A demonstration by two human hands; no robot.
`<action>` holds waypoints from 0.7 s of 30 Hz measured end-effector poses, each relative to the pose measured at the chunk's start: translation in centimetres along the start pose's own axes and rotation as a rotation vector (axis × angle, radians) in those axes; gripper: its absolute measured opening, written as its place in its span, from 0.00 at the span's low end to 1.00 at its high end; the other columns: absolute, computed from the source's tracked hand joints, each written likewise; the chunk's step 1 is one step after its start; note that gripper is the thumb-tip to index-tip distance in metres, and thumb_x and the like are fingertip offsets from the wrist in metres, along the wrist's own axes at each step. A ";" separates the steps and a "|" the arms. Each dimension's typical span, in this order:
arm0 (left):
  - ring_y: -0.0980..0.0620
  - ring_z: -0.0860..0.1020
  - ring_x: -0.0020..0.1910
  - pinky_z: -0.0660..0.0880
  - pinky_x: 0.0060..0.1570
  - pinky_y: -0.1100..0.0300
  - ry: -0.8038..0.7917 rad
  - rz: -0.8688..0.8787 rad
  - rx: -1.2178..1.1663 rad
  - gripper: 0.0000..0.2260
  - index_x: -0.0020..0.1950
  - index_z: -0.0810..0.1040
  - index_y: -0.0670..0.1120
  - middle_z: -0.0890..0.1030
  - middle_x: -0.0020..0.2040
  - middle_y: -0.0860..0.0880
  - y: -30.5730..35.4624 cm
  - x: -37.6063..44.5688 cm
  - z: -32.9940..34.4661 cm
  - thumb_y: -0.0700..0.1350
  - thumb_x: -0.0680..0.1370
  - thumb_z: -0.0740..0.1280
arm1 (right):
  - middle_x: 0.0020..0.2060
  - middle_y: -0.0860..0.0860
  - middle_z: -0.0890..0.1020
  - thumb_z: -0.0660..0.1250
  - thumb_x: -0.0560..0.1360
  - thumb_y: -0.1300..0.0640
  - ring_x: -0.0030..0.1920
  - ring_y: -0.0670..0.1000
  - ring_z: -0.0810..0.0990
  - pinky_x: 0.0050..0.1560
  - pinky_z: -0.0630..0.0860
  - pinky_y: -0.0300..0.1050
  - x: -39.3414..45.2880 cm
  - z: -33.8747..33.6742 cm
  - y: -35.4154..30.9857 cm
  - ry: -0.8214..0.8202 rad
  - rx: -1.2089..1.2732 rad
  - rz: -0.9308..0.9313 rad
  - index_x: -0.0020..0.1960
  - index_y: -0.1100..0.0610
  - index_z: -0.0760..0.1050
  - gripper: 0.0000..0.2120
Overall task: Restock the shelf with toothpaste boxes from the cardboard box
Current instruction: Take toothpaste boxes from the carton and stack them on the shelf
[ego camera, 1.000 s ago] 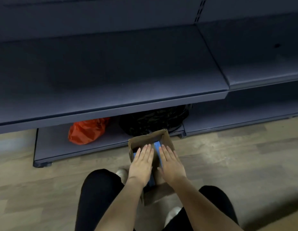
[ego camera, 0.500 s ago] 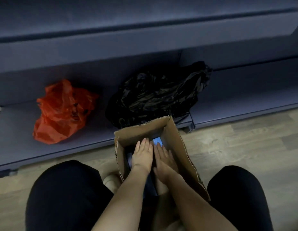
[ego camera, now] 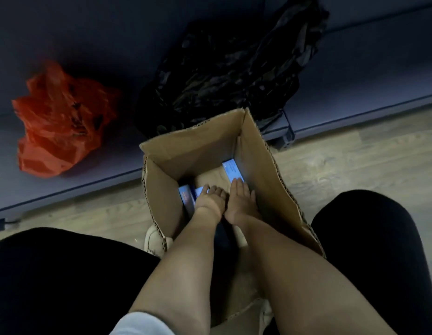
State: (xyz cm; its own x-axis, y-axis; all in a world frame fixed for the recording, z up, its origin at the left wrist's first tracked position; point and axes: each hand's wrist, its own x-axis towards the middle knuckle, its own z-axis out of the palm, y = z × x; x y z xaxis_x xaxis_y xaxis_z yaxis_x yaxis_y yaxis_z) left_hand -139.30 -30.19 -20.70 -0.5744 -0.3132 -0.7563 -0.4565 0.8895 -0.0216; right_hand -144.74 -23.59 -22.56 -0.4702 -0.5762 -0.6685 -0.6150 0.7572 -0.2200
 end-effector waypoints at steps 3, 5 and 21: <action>0.47 0.50 0.77 0.44 0.74 0.50 -0.023 0.022 0.060 0.23 0.77 0.51 0.42 0.53 0.77 0.45 -0.2 0.8 0.5 0.41 0.82 0.51 | 0.77 0.54 0.43 0.53 0.81 0.58 0.77 0.52 0.43 0.75 0.42 0.50 0.5 0.6 0.4 0.012 0.011 0.001 0.77 0.59 0.40 0.31; 0.47 0.49 0.77 0.43 0.74 0.50 -0.067 0.021 0.099 0.24 0.78 0.51 0.43 0.53 0.78 0.45 -0.4 1.0 0.9 0.42 0.82 0.52 | 0.77 0.55 0.45 0.55 0.80 0.57 0.77 0.53 0.44 0.75 0.44 0.50 0.8 1.4 0.4 0.018 0.011 0.003 0.77 0.60 0.41 0.32; 0.47 0.48 0.77 0.37 0.71 0.40 -0.207 0.210 0.520 0.24 0.78 0.52 0.46 0.56 0.77 0.47 0.3 1.4 3.5 0.48 0.83 0.52 | 0.75 0.61 0.47 0.61 0.78 0.53 0.75 0.61 0.49 0.74 0.50 0.53 0.4 2.1 -0.1 -0.006 0.073 0.116 0.77 0.62 0.43 0.36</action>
State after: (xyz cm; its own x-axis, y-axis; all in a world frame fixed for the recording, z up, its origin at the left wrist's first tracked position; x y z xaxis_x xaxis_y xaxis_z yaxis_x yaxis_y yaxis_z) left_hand -137.89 -29.24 -24.08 -0.4482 -0.0875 -0.8896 0.0750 0.9880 -0.1350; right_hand -143.52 -23.28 -24.33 -0.5314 -0.4814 -0.6970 -0.5088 0.8393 -0.1918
